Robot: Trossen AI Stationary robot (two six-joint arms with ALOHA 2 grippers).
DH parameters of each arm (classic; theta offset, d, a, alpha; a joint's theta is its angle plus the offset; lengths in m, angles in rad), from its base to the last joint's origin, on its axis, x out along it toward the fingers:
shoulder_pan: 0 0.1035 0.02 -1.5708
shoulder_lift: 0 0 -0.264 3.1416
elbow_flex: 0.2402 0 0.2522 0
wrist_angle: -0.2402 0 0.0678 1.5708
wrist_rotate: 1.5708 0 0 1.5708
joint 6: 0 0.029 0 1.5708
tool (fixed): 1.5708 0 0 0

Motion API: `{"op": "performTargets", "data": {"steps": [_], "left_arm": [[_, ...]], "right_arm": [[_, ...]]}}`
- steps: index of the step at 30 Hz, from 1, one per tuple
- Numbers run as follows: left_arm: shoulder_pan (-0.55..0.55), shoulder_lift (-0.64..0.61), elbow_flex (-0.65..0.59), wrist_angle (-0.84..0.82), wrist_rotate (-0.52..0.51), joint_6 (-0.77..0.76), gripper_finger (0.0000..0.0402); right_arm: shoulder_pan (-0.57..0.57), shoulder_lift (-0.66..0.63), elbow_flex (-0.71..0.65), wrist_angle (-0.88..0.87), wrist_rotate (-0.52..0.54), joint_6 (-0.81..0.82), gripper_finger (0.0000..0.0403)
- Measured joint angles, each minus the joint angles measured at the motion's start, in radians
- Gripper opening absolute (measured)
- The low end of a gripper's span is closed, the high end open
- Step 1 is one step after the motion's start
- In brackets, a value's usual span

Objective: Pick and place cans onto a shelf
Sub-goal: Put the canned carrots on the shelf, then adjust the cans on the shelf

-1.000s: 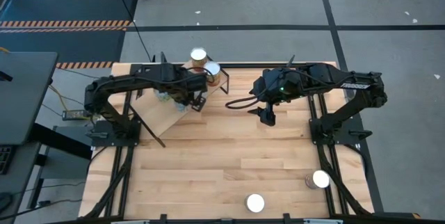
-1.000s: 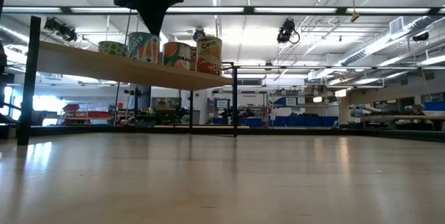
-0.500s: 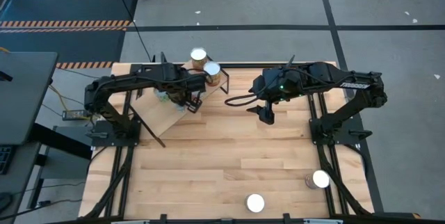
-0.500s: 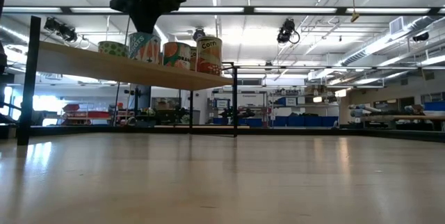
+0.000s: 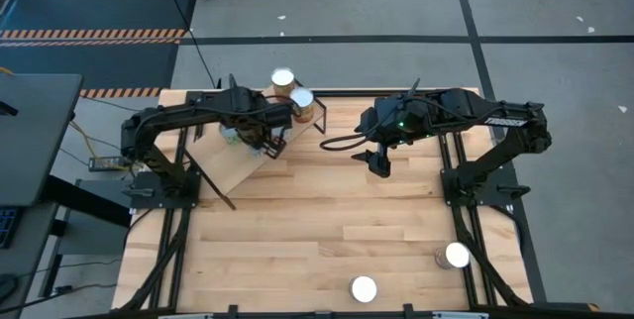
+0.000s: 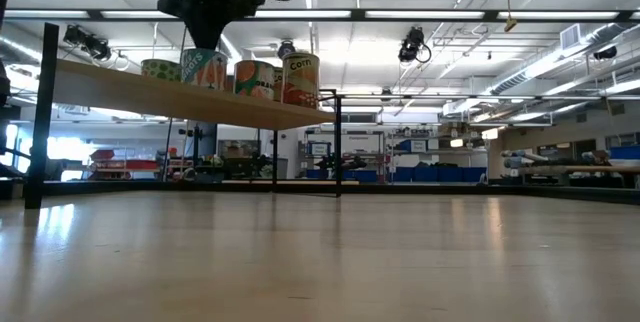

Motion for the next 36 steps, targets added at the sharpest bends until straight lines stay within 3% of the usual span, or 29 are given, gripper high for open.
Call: {"op": "performTargets", "data": {"steps": [7, 15, 23, 36], "left_arm": [[0.0, 0.0, 0.082, 0.008, -0.04, 0.001, 0.0015], [0.009, 0.026, 0.076, 0.214, -0.058, 0.041, 0.0004], [0.047, 0.099, 0.075, 0.211, -0.041, 0.072, 0.0006], [0.089, 0.1, 0.076, 0.191, -0.058, 0.098, 0.0006]], "right_arm": [[0.0, 0.0, 0.0, 0.0, 0.0, 0.0, 0.0348], [0.0, 0.0, 0.0, -0.001, 0.0, -0.002, 0.0348], [0.0, 0.001, 0.0, -0.018, -0.001, -0.001, 0.0348], [-0.006, 0.001, 0.0, -0.018, -0.001, -0.001, 0.0348]]}}
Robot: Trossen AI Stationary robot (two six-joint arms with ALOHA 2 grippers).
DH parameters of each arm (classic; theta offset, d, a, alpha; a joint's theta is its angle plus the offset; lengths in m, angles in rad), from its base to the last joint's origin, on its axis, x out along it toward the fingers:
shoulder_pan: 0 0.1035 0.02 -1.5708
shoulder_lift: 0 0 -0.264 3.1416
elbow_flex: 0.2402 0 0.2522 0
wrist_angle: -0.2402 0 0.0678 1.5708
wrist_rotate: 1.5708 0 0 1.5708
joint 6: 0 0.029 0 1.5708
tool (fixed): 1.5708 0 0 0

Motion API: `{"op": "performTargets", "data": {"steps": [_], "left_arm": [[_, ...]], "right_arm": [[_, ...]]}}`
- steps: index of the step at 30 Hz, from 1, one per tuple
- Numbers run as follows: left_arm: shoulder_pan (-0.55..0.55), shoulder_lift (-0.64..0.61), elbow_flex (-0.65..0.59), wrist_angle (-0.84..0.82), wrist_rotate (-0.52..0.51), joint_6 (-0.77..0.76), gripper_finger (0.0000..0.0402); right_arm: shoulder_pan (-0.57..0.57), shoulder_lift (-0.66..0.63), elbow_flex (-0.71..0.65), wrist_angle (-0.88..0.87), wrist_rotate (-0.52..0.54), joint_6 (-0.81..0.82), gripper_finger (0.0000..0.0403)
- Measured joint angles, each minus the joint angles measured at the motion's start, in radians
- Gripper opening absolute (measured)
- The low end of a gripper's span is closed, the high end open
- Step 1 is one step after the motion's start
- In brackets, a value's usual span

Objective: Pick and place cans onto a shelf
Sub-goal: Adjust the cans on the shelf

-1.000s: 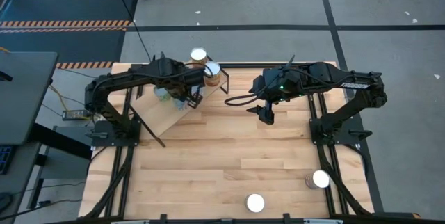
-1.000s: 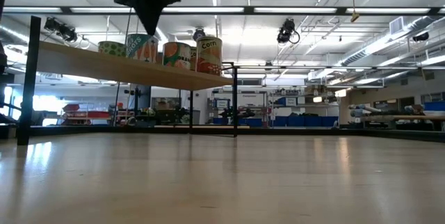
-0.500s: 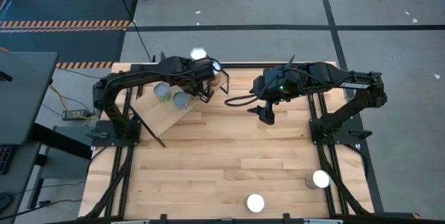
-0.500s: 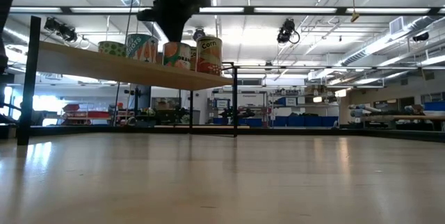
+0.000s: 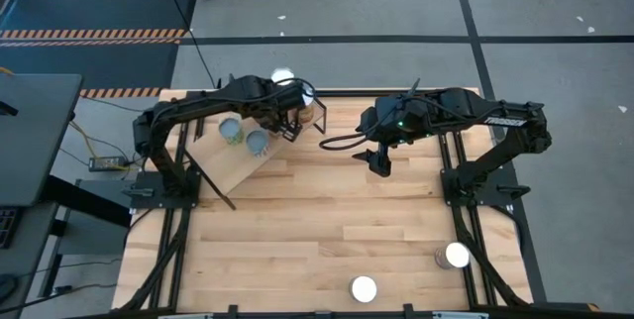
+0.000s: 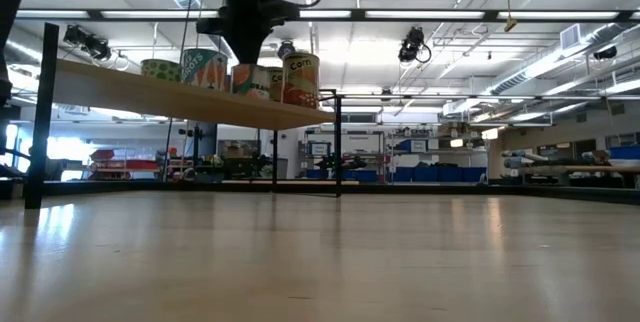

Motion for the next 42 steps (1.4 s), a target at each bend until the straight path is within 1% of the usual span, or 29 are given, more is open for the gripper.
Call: {"op": "performTargets", "data": {"steps": [9, 21, 27, 32, 42], "left_arm": [[-0.003, 0.0, 0.0, 0.003, -0.001, 0.01, 0.0007], [-0.008, -0.015, -0.002, 0.007, 0.05, 0.003, 0.0007], [-0.008, -0.02, -0.002, 0.004, 0.045, 0.007, 0.0007], [-0.007, -0.02, -0.002, 0.021, 0.018, 0.011, 0.0007], [-0.004, -0.02, -0.002, 0.029, 0.018, 0.011, 0.0007]], "right_arm": [[0.0, 0.0, 0.0, 0.003, 0.0, 0.019, 0.0348], [0.0, 0.0, 0.0, 0.003, 0.0, 0.026, 0.0348], [0.0, 0.0, 0.0, 0.003, 0.0, 0.026, 0.0348], [0.0, 0.0, 0.0, 0.003, 0.0, 0.026, 0.0348], [0.0, 0.0, 0.0, 0.003, 0.0, 0.021, 0.0348]]}}
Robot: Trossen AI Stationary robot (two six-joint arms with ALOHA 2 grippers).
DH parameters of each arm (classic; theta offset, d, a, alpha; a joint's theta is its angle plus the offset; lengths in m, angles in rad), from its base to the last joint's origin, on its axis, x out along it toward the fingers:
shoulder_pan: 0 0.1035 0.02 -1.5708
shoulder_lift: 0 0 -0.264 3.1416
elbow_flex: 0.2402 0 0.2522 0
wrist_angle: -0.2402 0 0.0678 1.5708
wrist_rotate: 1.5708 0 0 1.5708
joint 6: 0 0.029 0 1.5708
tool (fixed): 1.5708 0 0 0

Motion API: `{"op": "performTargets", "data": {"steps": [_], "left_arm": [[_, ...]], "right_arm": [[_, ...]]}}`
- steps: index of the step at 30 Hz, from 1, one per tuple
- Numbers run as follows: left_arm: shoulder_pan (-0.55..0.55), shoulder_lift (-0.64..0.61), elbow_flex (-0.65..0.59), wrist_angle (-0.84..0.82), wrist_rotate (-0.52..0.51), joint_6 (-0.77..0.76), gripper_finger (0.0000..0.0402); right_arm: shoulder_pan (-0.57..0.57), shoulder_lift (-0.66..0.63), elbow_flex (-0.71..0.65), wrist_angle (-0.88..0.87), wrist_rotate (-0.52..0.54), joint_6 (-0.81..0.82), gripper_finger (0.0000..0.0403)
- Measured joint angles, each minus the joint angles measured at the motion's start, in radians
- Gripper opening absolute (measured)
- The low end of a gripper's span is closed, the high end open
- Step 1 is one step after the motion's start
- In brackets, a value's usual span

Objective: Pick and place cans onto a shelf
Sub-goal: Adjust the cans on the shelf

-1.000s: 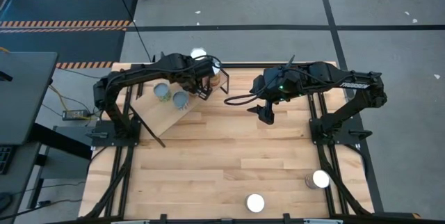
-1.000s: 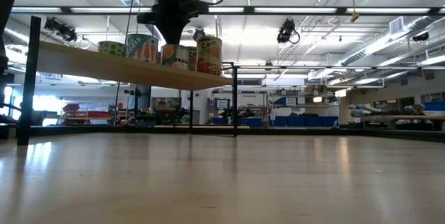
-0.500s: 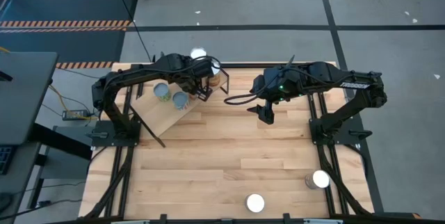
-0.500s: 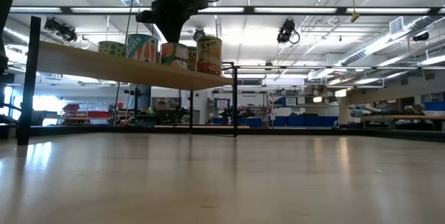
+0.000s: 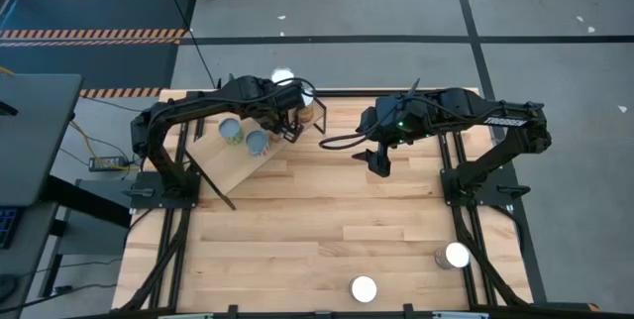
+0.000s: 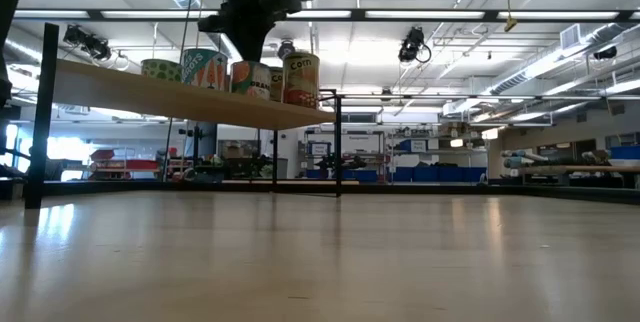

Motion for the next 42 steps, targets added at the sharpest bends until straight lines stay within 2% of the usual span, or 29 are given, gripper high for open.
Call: {"op": "performTargets", "data": {"steps": [4, 18, 28, 35, 42], "left_arm": [[0.008, 0.0, 0.0, -0.011, 0.032, 0.0, 0.0007], [0.024, 0.026, 0.003, 0.006, 0.034, 0.04, 0.0007], [0.024, -0.024, 0.001, 0.027, 0.037, 0.042, 0.0007], [0.074, -0.05, 0.001, -0.092, -0.077, 0.052, 0.0007], [0.14, -0.047, 0.001, -0.067, -0.071, 0.068, 0.0007]], "right_arm": [[0.0, 0.0, 0.0, 0.0, 0.0, -0.004, 0.0348], [0.0, 0.0, 0.0, -0.004, -0.001, -0.005, 0.0348], [-0.003, 0.0, 0.0, 0.01, -0.001, -0.02, 0.0348], [-0.024, 0.0, 0.0, 0.021, 0.0, -0.029, 0.0348], [-0.035, 0.002, 0.0, 0.04, 0.0, -0.032, 0.0348]]}}
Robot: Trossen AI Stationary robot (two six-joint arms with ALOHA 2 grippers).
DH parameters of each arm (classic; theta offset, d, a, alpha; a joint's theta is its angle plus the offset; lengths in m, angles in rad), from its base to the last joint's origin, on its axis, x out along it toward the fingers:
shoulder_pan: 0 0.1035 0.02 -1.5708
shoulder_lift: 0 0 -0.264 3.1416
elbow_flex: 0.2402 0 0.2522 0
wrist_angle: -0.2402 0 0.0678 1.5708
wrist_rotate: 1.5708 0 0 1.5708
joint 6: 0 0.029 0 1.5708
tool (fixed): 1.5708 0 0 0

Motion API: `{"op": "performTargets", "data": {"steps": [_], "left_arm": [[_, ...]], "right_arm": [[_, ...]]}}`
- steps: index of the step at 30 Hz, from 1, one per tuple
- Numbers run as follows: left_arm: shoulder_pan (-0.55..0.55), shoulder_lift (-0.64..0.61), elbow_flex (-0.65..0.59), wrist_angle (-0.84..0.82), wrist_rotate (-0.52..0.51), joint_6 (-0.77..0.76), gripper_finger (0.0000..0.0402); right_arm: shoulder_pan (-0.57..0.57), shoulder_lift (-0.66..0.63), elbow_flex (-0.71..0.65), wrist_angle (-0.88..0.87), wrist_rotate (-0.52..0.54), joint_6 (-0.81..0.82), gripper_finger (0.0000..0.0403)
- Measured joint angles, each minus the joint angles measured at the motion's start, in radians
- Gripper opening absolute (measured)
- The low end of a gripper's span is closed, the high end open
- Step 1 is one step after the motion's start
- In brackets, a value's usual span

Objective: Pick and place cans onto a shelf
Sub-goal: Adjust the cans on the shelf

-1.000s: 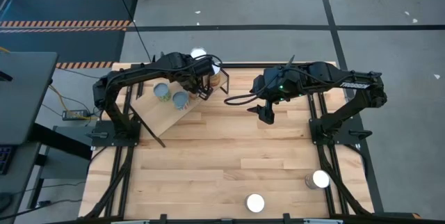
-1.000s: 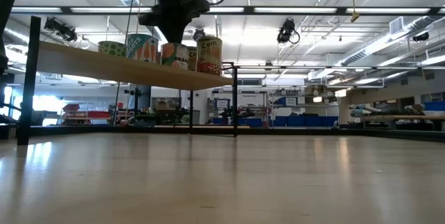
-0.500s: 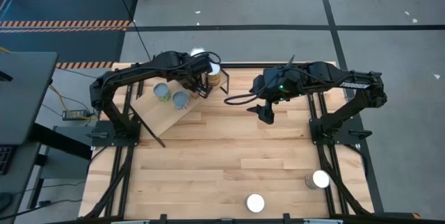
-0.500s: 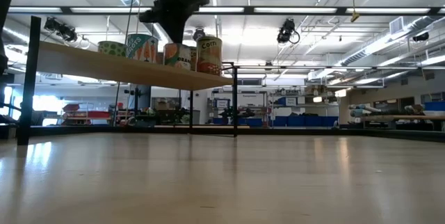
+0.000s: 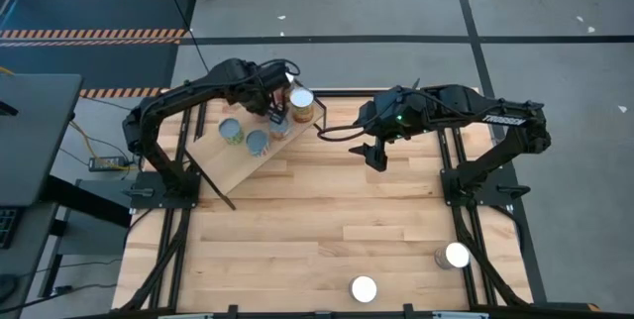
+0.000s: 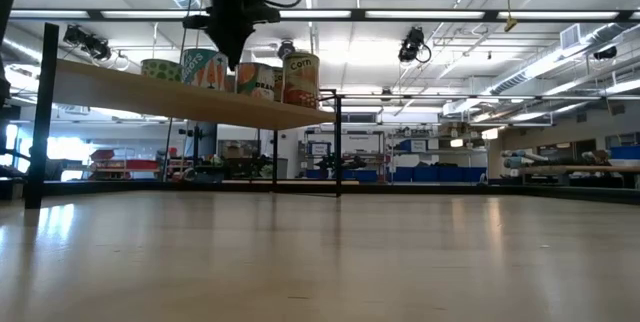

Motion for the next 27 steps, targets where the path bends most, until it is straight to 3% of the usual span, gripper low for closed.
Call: {"op": "performTargets", "data": {"steps": [6, 27], "left_arm": [[0.045, 0.01, -0.044, -0.006, 0.045, 0.026, 0.0007], [0.075, 0.009, -0.077, 0.066, 0.012, 0.064, 0.0007]], "right_arm": [[-0.001, 0.0, 0.0, 0.001, 0.0, -0.001, 0.0348], [-0.039, 0.0, 0.0, -0.002, -0.007, -0.023, 0.0348]]}}
